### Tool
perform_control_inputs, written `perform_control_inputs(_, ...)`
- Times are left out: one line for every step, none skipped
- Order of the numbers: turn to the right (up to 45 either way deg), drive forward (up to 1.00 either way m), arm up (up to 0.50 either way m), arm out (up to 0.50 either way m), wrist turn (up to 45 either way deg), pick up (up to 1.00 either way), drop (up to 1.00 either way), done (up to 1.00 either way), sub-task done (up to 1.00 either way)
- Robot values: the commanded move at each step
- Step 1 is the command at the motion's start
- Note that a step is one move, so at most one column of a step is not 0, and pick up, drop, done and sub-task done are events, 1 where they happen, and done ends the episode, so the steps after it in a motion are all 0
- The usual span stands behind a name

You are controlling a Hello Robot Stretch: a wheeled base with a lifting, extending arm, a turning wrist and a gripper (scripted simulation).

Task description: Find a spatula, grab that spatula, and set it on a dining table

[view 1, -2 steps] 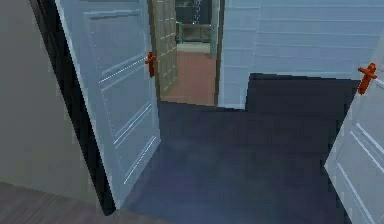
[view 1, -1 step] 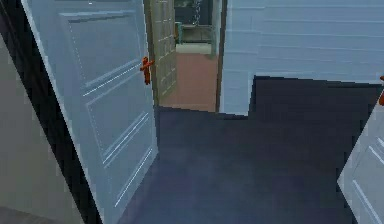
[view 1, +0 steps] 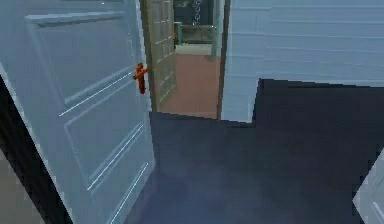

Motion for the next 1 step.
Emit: perform_control_inputs(12.0,0.0,0.0,0.0,0.0,0.0,0.0,0.0,0.0)
